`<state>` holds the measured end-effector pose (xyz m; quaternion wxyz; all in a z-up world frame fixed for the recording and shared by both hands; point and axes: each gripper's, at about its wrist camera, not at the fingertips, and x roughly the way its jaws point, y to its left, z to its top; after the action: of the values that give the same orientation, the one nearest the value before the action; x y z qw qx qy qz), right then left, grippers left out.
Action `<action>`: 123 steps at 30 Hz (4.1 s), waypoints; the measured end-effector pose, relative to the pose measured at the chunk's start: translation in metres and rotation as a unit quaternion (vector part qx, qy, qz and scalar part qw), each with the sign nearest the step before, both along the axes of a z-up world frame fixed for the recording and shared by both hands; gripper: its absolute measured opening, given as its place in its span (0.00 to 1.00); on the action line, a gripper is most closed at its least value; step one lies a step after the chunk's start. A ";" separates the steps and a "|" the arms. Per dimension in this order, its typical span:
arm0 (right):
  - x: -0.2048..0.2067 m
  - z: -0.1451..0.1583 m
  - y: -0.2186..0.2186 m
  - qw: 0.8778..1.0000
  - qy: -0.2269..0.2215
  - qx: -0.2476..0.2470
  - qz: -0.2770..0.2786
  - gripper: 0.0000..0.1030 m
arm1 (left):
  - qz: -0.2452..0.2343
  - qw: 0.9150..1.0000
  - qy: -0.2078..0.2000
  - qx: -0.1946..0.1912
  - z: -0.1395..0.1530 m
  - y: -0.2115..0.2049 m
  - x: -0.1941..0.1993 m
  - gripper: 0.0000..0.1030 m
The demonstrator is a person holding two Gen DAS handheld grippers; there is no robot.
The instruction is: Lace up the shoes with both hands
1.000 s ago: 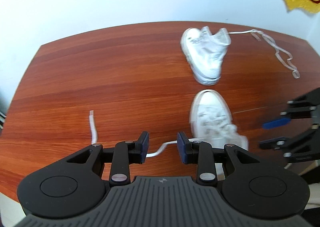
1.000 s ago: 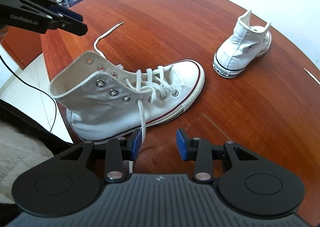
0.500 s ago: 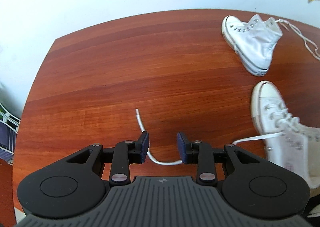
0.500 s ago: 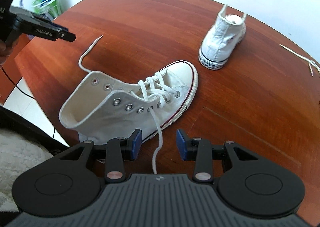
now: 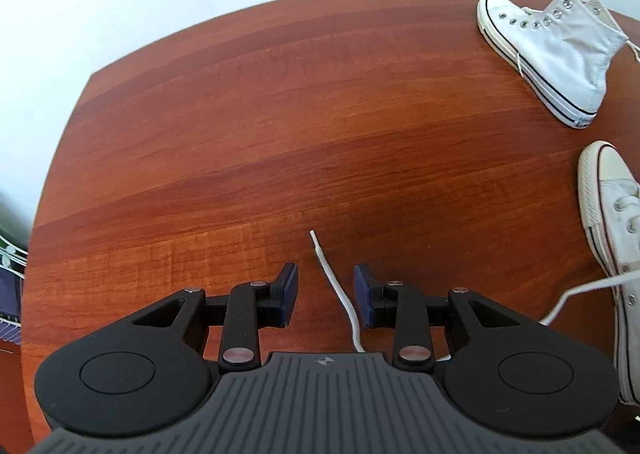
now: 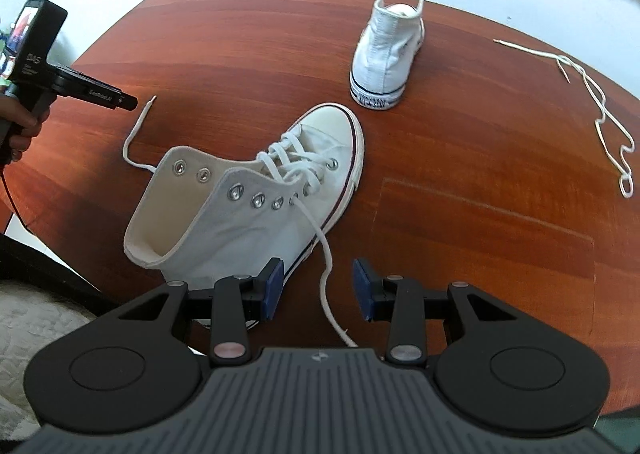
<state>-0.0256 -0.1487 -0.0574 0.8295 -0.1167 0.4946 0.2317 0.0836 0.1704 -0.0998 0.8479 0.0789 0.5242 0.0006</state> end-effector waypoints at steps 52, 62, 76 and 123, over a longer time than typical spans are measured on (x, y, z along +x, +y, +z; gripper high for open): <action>0.013 0.007 0.005 1.000 -0.015 0.011 -0.024 0.40 | -0.234 0.971 -0.052 -0.025 0.062 -0.069 -0.015 0.02; 0.022 0.018 0.018 0.999 -0.021 0.032 -0.006 0.40 | -0.322 0.944 -0.058 -0.037 0.089 -0.105 -0.025 0.02; 0.020 0.031 0.051 0.999 -0.016 0.048 0.020 0.39 | -0.397 0.914 -0.062 -0.045 0.101 -0.137 -0.046 0.02; 0.016 0.007 0.017 0.994 0.029 0.070 -0.074 0.15 | -0.642 0.765 0.042 0.042 0.054 -0.223 -0.062 0.02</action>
<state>-0.0098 -0.1314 -0.0508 0.8357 -0.0145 0.5084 0.2070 0.0216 -0.0528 -0.0455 0.6231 0.4322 0.3862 -0.5252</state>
